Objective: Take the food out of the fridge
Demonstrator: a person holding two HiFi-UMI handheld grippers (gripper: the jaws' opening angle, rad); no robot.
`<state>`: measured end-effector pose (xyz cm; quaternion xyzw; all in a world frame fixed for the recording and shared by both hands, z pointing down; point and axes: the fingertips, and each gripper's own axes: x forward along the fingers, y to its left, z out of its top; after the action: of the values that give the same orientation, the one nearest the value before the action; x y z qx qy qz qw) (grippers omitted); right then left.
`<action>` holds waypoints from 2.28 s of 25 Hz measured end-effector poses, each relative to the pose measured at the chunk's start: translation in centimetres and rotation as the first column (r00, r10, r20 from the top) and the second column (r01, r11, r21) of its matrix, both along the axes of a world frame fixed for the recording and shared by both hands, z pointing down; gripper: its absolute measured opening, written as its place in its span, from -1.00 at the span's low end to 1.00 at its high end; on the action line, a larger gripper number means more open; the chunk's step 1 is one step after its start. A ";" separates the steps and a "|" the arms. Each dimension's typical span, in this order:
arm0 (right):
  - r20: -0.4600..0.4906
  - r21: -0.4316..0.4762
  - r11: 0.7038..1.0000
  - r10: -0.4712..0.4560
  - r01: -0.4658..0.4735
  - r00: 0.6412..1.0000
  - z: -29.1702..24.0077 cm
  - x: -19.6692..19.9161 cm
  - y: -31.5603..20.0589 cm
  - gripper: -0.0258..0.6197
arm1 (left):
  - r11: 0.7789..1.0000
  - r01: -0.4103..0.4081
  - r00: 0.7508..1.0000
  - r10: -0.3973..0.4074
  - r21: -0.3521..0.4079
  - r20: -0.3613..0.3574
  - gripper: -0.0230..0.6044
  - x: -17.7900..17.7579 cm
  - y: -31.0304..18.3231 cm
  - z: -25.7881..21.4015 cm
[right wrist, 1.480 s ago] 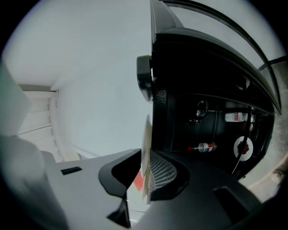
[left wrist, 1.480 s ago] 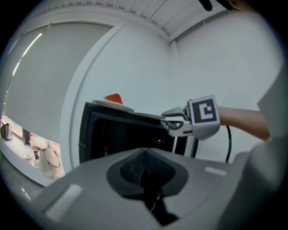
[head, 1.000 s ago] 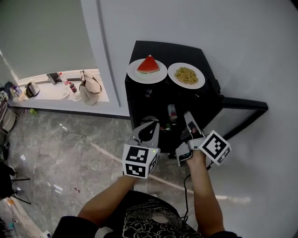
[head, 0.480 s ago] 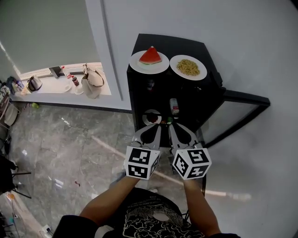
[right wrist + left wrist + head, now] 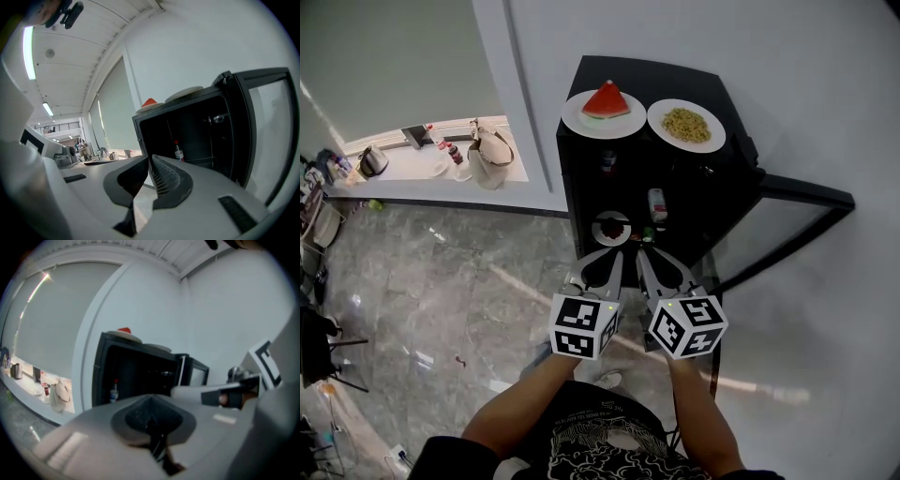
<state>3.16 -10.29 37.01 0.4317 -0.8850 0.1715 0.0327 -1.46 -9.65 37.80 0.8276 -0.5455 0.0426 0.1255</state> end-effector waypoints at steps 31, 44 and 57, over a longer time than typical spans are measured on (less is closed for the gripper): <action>0.513 -0.491 0.857 0.429 -0.155 0.744 31.1 -1.6 -8.7 -0.67 | 0.960 -0.236 0.969 0.244 -0.151 0.040 -0.93 -2.5 -8.1 20.6; 0.653 -0.622 0.782 0.551 -0.048 0.519 44.2 -4.4 -16.7 -0.55 | 0.963 -0.242 0.962 0.254 -0.119 0.101 -0.93 -2.7 -7.7 29.4; 0.700 -0.664 0.747 0.603 0.038 0.382 47.0 -5.2 -20.2 -0.82 | 0.976 -0.187 0.976 0.198 -0.113 0.088 -0.93 -4.3 -8.2 32.4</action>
<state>-2.08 -30.54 84.00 0.3954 -0.5701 0.6355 -0.3388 -5.79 -17.84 70.18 0.8657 -0.4653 0.1239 0.1367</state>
